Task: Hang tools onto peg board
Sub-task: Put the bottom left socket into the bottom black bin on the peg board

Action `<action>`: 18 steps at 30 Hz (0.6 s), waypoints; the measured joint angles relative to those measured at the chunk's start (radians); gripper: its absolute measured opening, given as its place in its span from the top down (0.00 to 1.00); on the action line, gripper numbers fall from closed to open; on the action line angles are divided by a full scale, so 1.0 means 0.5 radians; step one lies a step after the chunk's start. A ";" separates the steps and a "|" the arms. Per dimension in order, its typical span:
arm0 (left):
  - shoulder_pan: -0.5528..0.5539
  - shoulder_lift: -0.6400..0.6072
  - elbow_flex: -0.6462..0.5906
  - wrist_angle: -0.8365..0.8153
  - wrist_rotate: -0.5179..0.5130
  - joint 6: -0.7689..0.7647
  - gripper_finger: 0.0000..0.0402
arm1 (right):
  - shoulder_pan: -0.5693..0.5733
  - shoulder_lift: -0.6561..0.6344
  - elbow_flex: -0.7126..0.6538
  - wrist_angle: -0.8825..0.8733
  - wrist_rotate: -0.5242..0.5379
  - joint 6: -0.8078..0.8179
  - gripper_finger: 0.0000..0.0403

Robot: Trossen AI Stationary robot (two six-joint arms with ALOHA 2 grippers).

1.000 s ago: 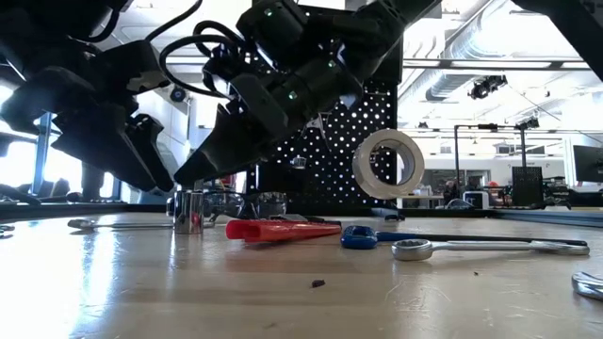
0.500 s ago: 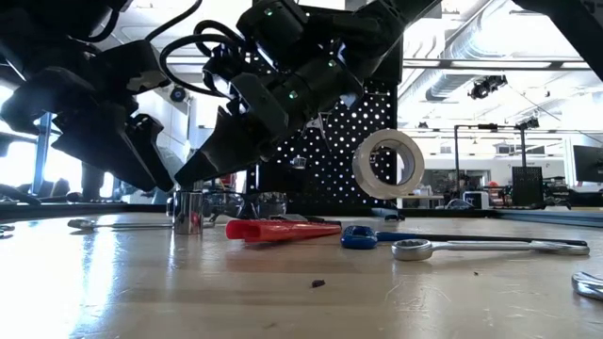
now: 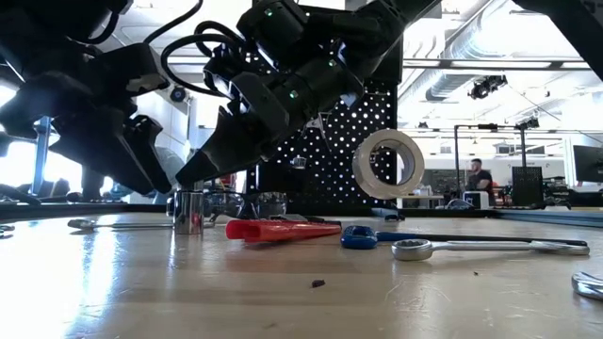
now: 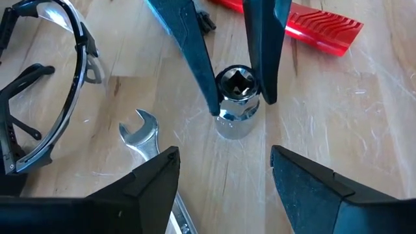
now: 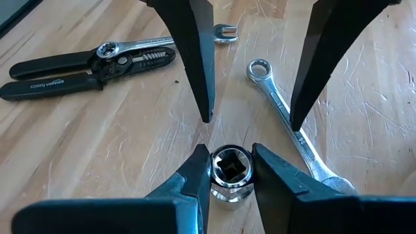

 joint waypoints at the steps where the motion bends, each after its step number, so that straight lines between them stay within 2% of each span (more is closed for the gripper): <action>1: 0.000 -0.001 0.000 -0.002 0.000 0.001 0.42 | 0.000 0.000 0.000 -0.003 0.000 0.002 0.80; 12: 0.000 -0.001 0.000 -0.051 -0.006 0.019 0.42 | -0.025 -0.084 -0.003 -0.141 0.023 -0.011 0.80; 18: 0.000 -0.002 0.000 -0.075 -0.017 0.020 0.42 | -0.038 -0.124 -0.003 -0.207 0.117 -0.037 0.80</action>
